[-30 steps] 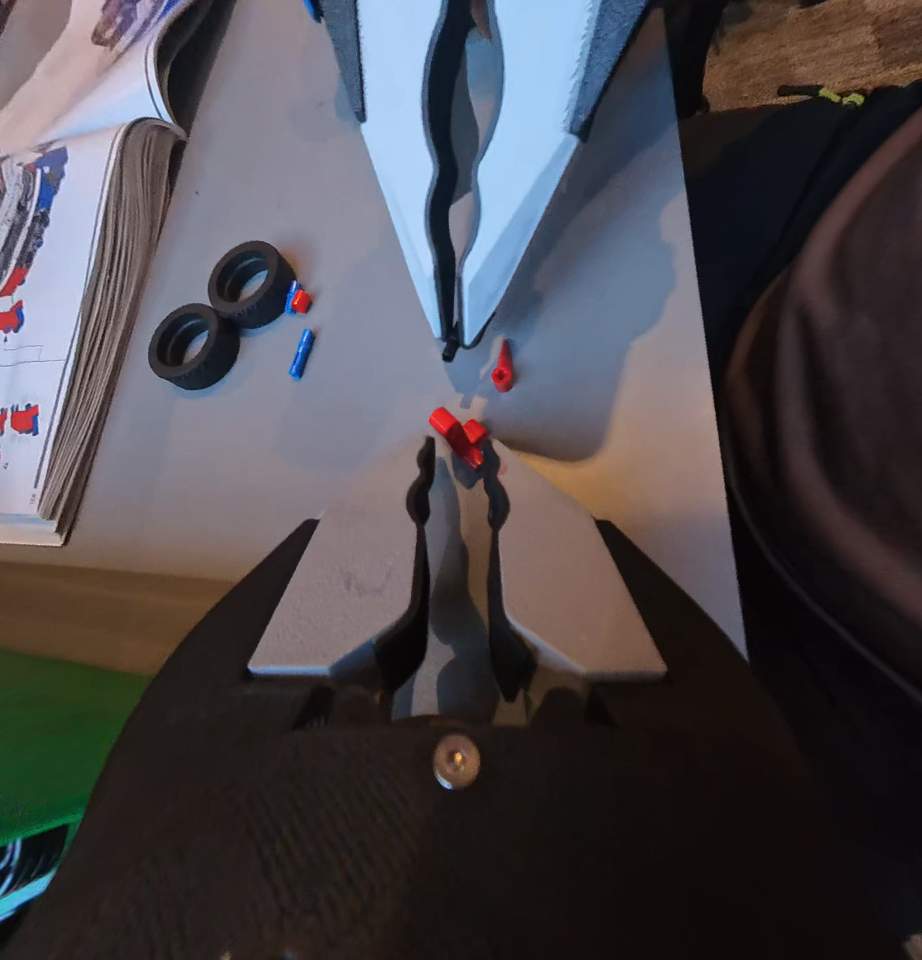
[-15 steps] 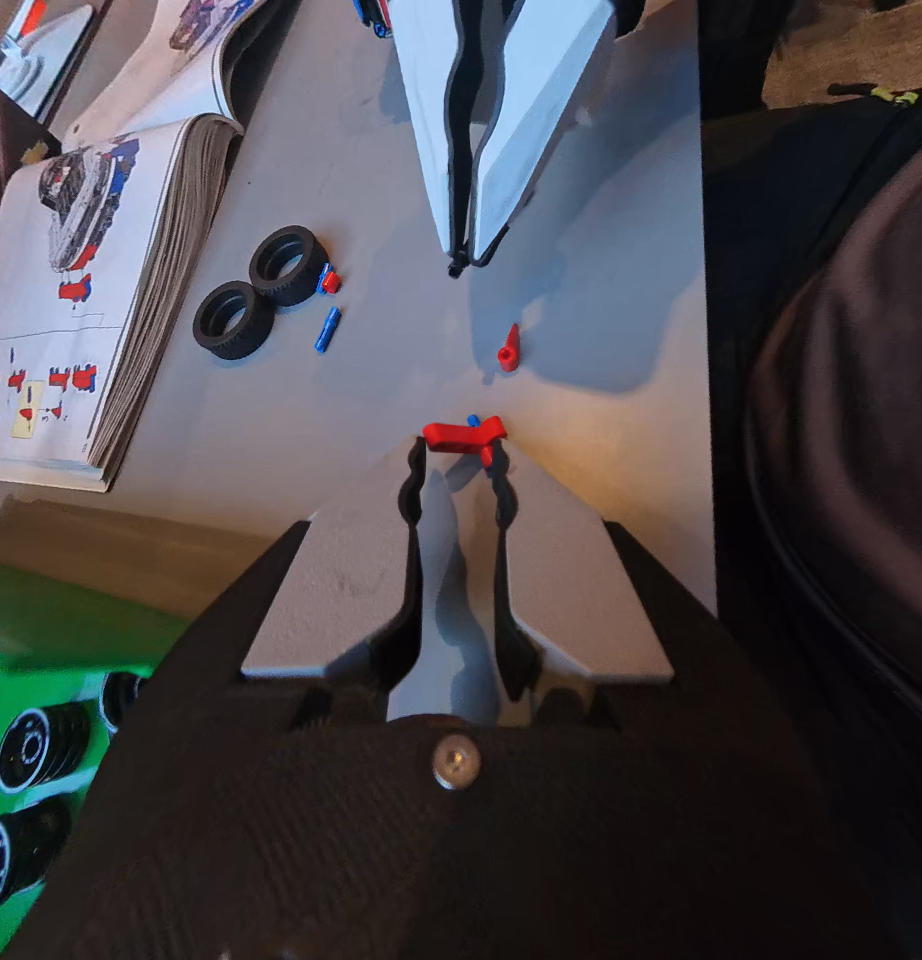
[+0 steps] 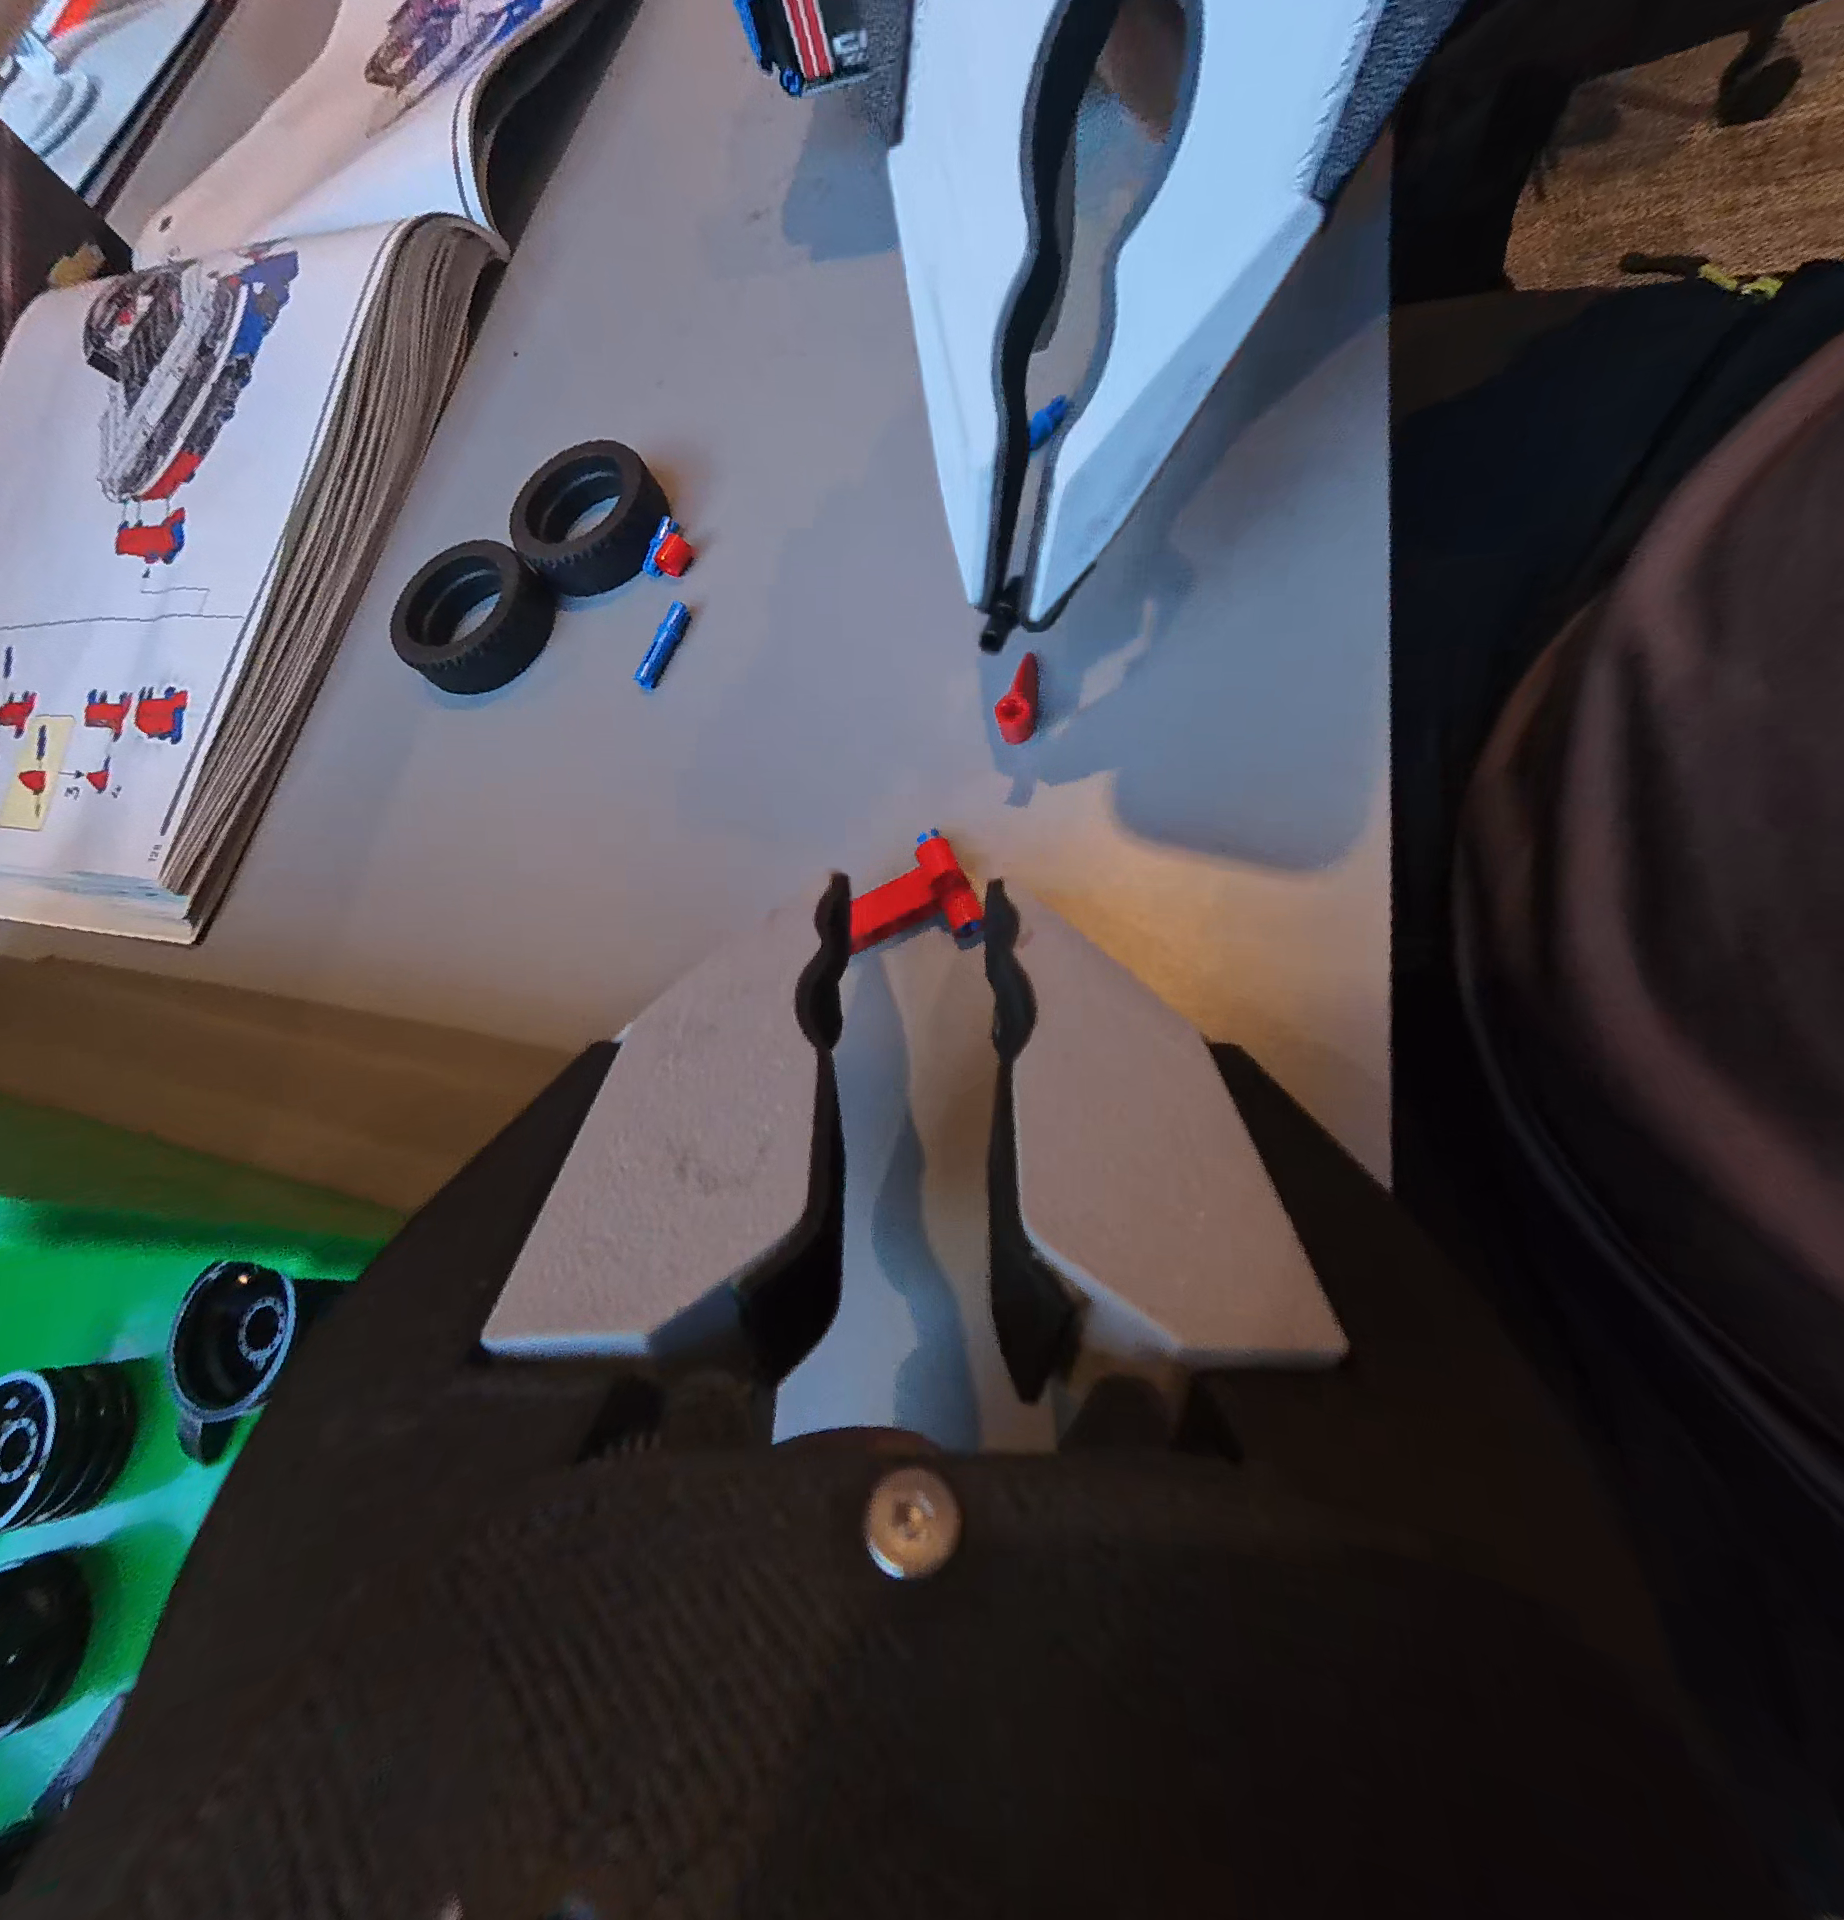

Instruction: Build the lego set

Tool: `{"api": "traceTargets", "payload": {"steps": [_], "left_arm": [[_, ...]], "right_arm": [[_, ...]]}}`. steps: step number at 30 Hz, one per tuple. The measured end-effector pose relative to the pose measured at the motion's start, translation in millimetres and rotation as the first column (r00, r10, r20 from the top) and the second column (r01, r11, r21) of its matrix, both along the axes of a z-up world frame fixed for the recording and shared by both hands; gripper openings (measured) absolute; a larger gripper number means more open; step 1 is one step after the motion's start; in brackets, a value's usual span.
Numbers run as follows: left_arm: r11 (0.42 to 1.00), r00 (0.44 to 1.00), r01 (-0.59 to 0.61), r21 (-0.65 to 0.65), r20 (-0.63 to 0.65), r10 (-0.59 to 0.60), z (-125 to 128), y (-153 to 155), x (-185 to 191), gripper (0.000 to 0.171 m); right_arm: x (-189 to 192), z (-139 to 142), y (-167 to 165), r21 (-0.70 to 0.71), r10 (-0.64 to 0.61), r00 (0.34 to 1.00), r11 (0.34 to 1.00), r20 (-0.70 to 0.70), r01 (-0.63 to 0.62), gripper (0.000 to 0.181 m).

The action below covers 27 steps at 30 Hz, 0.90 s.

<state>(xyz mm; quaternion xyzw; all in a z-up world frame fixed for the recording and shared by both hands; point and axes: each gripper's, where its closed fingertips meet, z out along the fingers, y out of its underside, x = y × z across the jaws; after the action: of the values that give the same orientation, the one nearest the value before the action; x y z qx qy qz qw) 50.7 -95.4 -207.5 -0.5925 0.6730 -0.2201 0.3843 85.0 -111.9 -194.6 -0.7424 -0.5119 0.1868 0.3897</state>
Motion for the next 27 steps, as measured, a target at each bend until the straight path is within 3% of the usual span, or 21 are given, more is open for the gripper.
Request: {"api": "traceTargets", "payload": {"steps": [8, 19, 27], "left_arm": [[0.999, 0.998, -0.016, 0.052, 0.065, 0.013, 25.7, -15.8, 15.9, 0.016], [0.929, 0.993, 0.116, 0.352, -0.006, -0.122, 20.3, -26.9, 34.1, 0.003], [0.966, 0.989, 0.067, 0.248, 0.112, -0.097, 29.0, -25.4, 33.5, 0.002]], "right_arm": [[-7.6, 6.4, -3.2, -0.022, 0.023, 0.999, 0.999, -0.033, -0.024, 0.003], [-9.3, 10.7, -12.3, -0.154, 0.038, 0.991, 0.986, -0.127, -0.057, 0.004], [-6.0, 18.3, -10.3, -0.068, 0.073, 0.991, 0.994, -0.11, -0.081, 0.004]]}}
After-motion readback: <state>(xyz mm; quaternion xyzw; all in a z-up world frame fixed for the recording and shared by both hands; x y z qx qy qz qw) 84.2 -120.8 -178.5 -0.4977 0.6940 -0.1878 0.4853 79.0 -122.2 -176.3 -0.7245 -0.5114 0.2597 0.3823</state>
